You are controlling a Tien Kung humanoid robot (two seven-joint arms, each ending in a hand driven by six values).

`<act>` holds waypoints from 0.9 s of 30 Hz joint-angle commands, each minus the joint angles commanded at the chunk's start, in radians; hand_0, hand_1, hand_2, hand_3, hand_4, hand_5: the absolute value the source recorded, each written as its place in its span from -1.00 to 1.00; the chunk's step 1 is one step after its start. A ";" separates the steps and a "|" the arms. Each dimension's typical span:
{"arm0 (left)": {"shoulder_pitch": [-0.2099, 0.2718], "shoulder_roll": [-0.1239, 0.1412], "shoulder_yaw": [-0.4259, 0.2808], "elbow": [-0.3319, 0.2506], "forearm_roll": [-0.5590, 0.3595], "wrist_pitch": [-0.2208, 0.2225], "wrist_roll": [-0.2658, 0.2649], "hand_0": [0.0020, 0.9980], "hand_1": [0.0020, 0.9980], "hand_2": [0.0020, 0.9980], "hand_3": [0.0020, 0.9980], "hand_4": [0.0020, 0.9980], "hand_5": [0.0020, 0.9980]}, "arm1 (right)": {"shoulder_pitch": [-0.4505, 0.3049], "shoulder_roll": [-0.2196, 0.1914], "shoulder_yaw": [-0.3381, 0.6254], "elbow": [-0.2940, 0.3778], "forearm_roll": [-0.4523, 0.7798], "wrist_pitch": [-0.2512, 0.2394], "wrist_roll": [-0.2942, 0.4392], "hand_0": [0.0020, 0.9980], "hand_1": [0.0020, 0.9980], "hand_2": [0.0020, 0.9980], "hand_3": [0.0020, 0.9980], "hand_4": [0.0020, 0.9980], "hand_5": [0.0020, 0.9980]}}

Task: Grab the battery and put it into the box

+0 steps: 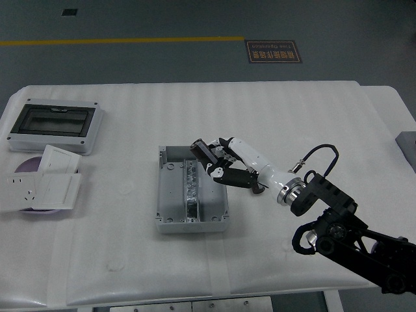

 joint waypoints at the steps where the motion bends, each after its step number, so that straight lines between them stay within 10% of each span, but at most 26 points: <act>1: 0.000 0.000 0.000 0.000 0.000 0.000 0.000 0.32 0.30 0.18 0.24 0.14 -0.77 | 0.005 0.007 -0.008 -0.010 0.011 0.002 0.014 0.08 0.02 0.01 0.32 0.06 -0.18; 10: 0.000 0.001 -0.001 0.000 0.000 0.000 0.000 0.32 0.30 0.17 0.24 0.13 -0.76 | 0.027 0.026 -0.048 -0.064 -0.076 -0.016 0.021 0.38 0.32 0.35 0.40 0.11 -0.19; 27: -0.002 0.000 -0.002 -0.001 0.002 -0.005 0.001 0.32 0.30 0.16 0.23 0.13 -0.76 | 0.031 0.029 -0.057 -0.101 -0.193 0.003 -0.001 0.39 0.32 0.34 0.41 0.13 -0.16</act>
